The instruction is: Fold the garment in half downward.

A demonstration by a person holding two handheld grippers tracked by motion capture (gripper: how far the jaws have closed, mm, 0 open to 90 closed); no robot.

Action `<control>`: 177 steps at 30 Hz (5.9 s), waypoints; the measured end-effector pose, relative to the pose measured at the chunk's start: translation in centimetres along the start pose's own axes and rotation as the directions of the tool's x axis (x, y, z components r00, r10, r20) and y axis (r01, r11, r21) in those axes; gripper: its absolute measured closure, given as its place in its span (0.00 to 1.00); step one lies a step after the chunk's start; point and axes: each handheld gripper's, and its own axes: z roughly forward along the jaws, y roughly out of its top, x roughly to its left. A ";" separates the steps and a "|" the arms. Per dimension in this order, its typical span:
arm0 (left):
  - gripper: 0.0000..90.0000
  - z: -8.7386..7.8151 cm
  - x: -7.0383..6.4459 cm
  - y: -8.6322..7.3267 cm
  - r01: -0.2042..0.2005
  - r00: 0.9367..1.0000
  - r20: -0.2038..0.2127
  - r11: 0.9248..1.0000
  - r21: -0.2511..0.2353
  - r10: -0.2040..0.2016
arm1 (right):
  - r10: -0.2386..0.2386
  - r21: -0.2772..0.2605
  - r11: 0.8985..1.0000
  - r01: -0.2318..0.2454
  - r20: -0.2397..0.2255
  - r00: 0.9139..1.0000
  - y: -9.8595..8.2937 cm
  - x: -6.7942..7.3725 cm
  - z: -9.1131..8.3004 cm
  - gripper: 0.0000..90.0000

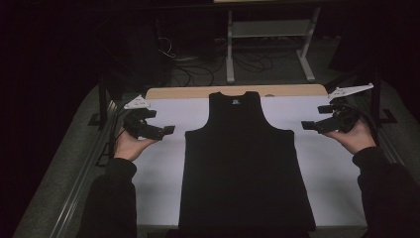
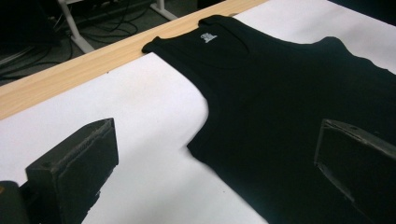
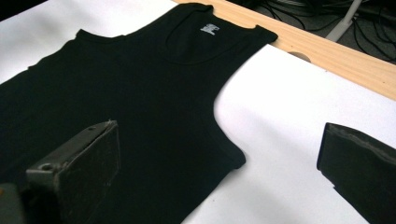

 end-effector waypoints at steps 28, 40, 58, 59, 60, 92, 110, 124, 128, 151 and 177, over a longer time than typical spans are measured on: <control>0.00 4.8 1.2 -1.3 0.062 0.997 0.049 0.997 0.047 -0.064 | 0.032 0.039 0.999 -0.032 -0.012 0.999 -0.7 -1.9 3.5 0.00; 0.00 6.7 0.9 -1.9 0.077 0.994 0.075 0.995 0.058 -0.082 | 0.034 0.079 0.996 -0.031 -0.033 0.999 -1.0 -1.5 5.7 0.00; 0.00 8.9 0.7 -2.9 0.076 0.993 0.087 0.991 0.109 -0.086 | 0.060 0.112 0.992 -0.056 -0.041 0.997 -1.8 -2.0 8.2 0.00; 0.00 9.0 0.8 -3.0 0.077 0.992 0.086 0.991 0.111 -0.087 | 0.061 0.112 0.992 -0.056 -0.041 0.997 -1.9 -2.0 8.2 0.00; 0.00 9.1 0.8 -3.1 0.081 0.992 0.085 0.990 0.112 -0.091 | 0.064 0.115 0.992 -0.059 -0.041 0.997 -1.9 -2.0 8.3 0.00; 0.00 11.1 1.6 -4.2 0.101 0.991 0.074 0.986 0.131 -0.111 | 0.082 0.152 0.986 -0.072 -0.056 0.995 -4.2 -3.5 9.9 0.16; 0.17 12.0 1.4 -4.6 0.114 0.989 0.070 0.980 0.164 -0.127 | 0.070 0.154 0.986 -0.065 -0.025 0.997 -4.3 -3.0 10.5 0.30; 0.44 12.2 1.0 -4.6 0.103 0.992 0.059 0.982 0.160 -0.113 | 0.056 0.168 0.984 -0.062 0.043 0.998 -4.3 -2.6 11.0 0.52; 0.55 12.2 0.8 -4.6 0.097 0.992 0.065 0.982 0.161 -0.109 | 0.052 0.177 0.983 -0.059 0.043 0.998 -4.3 -2.6 10.9 0.62; 0.96 12.3 -0.6 -4.3 0.070 0.996 -0.059 0.985 0.161 -0.062 | 0.109 0.202 0.974 -0.106 -0.001 0.994 -4.1 -2.2 10.4 0.93; 0.96 9.3 -1.0 -3.4 0.110 0.994 -0.003 0.992 0.063 -0.110 | 0.105 0.105 0.989 -0.100 -0.042 0.994 -3.8 -0.9 8.1 0.93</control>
